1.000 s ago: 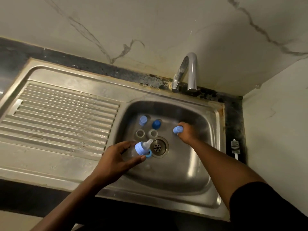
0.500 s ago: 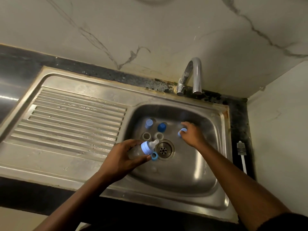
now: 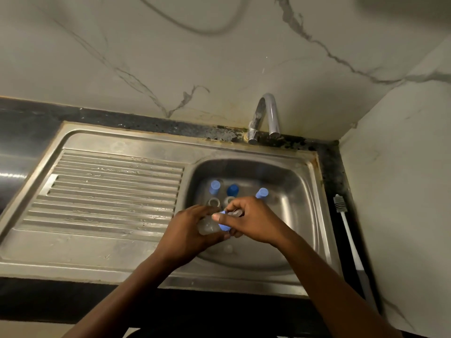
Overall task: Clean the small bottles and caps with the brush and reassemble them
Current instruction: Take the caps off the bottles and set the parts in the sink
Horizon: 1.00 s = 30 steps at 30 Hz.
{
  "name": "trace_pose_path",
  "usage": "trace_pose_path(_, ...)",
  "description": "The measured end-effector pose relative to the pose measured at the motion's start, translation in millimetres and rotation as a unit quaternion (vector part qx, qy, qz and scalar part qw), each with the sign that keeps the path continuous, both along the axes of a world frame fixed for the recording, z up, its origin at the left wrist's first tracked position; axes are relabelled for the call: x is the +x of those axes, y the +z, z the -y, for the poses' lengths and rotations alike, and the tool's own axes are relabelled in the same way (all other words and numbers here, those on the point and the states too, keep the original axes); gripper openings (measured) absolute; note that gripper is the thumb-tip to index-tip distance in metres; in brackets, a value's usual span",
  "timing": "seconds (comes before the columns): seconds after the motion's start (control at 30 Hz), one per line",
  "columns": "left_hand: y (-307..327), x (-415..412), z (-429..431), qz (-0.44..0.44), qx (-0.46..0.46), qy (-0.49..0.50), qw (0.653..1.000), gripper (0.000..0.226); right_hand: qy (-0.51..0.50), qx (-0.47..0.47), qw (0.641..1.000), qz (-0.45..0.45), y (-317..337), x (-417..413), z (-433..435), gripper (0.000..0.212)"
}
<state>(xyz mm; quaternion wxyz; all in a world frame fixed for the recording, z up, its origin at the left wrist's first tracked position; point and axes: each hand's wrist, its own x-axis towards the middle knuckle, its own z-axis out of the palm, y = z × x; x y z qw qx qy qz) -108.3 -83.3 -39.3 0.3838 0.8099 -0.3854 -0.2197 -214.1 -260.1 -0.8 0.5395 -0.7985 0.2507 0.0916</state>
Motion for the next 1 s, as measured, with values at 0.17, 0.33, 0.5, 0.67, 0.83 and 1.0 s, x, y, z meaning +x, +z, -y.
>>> trace_pose_path(0.17, 1, 0, -10, 0.042, 0.06, -0.016, 0.997, 0.071, -0.017, 0.006, 1.0, -0.017, 1, -11, -9, 0.038)
trace_pose_path(0.33, 2, 2, -15, 0.05, 0.06, -0.031, 0.996, 0.063, -0.033, 0.005, 0.999, -0.004, 4, -17, -19, 0.036)
trace_pose_path(0.5, 12, 5, -17, 0.052, 0.025, -0.041, 0.997, 0.056, -0.012, 0.01, 1.0, 0.025, 15, -20, -18, 0.026)
trace_pose_path(0.67, 28, 5, -16, 0.031, -0.012, -0.06, 0.998, 0.048, 0.013, 0.022, 0.998, 0.062, 22, -25, -13, 0.017)
trace_pose_path(0.83, 38, 6, -16, -0.028, -0.025, -0.081, 0.996, 0.042, 0.037, 0.023, 0.995, 0.091, 27, -29, -10, 0.016)
trace_pose_path(1.0, 37, 8, -16, -0.112, -0.019, -0.09, 0.989, 0.039, 0.085, 0.009, 0.991, 0.104, 31, -34, -3, 0.025)
